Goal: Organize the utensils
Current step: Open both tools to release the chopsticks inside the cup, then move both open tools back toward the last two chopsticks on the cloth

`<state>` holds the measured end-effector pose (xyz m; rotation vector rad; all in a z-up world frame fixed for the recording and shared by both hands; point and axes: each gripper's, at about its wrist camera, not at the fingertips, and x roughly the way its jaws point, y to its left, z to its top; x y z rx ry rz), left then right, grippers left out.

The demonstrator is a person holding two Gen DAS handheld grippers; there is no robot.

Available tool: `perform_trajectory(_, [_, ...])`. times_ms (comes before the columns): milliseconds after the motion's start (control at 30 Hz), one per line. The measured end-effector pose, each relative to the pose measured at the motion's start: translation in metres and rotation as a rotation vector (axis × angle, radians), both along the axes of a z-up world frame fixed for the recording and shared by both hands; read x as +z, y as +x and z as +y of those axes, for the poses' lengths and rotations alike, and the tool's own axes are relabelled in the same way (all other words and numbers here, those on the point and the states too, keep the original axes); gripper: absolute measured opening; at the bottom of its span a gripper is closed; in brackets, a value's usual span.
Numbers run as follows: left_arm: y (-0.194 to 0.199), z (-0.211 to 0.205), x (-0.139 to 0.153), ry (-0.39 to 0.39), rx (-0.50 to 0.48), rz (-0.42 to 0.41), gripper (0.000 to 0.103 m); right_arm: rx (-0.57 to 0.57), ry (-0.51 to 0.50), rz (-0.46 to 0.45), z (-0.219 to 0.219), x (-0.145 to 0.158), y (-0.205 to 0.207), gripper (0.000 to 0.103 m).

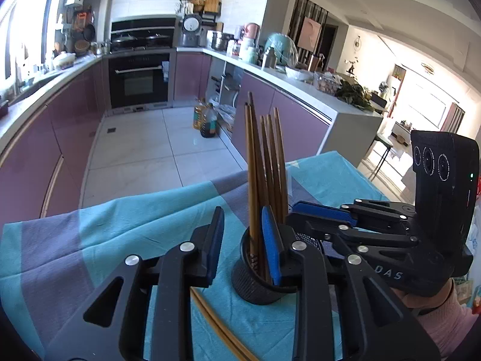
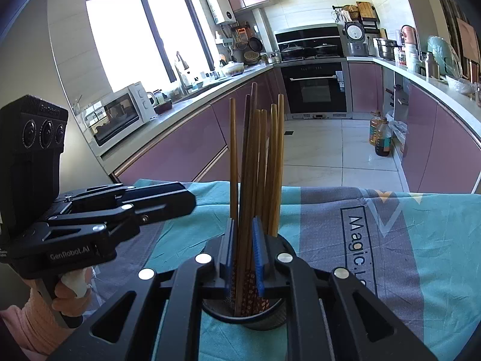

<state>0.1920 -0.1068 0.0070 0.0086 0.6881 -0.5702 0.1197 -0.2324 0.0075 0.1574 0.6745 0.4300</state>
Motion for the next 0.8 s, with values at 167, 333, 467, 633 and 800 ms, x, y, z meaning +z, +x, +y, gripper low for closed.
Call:
perform_trajectory(167, [-0.029,0.021,0.006,-0.005,0.048,-0.081,0.038,0.036,-0.010,-0.064,0.001,0.010,-0.031,0.028])
perform_trajectory(333, [-0.057,0.049,-0.004,-0.007,0.098,-0.116,0.051,0.102,-0.048,-0.107,0.012,0.011,-0.061,0.048])
perform_trajectory(467, [-0.077,0.067,-0.020,0.010,0.131,-0.102,0.057,0.148,-0.082,-0.064,0.025,-0.006,-0.072,0.049])
perform_trajectory(633, [-0.099,0.084,-0.056,0.051,0.179,-0.040,0.058,0.182,-0.121,0.029,0.045,-0.040,-0.071,0.049])
perform_trajectory(800, [-0.114,0.088,-0.089,0.099,0.195,0.017,0.058,0.201,-0.158,0.098,0.063,-0.068,-0.070,0.049])
